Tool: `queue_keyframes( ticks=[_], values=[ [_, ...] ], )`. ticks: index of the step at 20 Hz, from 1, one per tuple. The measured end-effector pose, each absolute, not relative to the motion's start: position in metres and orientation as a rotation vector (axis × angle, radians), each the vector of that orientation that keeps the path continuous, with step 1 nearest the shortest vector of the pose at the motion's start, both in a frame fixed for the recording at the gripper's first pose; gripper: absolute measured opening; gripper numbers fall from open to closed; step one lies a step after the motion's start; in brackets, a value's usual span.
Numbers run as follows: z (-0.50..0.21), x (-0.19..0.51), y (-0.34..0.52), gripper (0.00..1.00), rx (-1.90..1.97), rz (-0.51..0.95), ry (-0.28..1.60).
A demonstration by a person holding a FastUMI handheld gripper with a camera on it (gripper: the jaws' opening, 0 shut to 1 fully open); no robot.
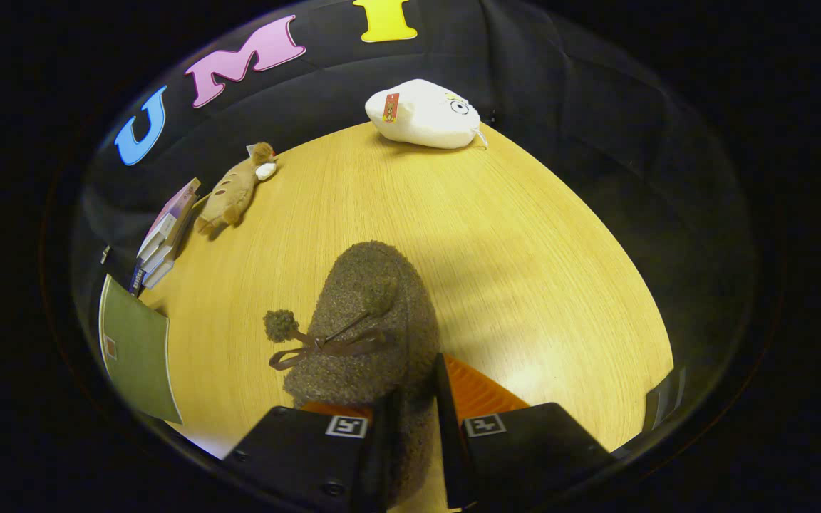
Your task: Open the storage box then place both shoes into the box .Put the left shoe in first, then the right shoe, with the right side of both shoes facing outward in a uniform manner.
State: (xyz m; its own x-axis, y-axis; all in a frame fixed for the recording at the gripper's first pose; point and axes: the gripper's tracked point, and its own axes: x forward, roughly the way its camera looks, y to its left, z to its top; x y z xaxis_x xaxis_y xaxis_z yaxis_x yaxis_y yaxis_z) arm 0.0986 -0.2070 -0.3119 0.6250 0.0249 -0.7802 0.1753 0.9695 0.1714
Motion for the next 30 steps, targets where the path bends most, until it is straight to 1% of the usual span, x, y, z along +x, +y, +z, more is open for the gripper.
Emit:
queue_keyframes(
  ticks=[1, 2, 3, 4, 7, 10, 17, 23, 27, 30],
  values=[
    [-0.311, 0.099, -0.208, 0.30, 0.260, -0.099, 0.903],
    [-0.311, 0.098, -0.212, 0.22, 0.270, -0.115, 0.901],
    [-0.308, 0.098, -0.213, 0.18, 0.273, -0.119, 0.896],
    [-0.309, 0.096, -0.212, 0.08, 0.267, -0.107, 0.899],
    [-0.304, 0.090, -0.208, 0.08, 0.281, -0.099, 0.906],
    [-0.283, 0.083, -0.199, 0.08, 0.317, -0.110, 0.884],
    [-0.205, 0.071, -0.150, 0.08, 0.377, -0.108, 0.791],
    [-0.143, 0.052, -0.068, 0.08, 0.374, -0.067, 0.722],
    [-0.105, 0.044, 0.015, 0.08, 0.382, 0.020, 0.685],
    [-0.089, 0.039, 0.082, 0.08, 0.391, 0.093, 0.677]
  ],
)
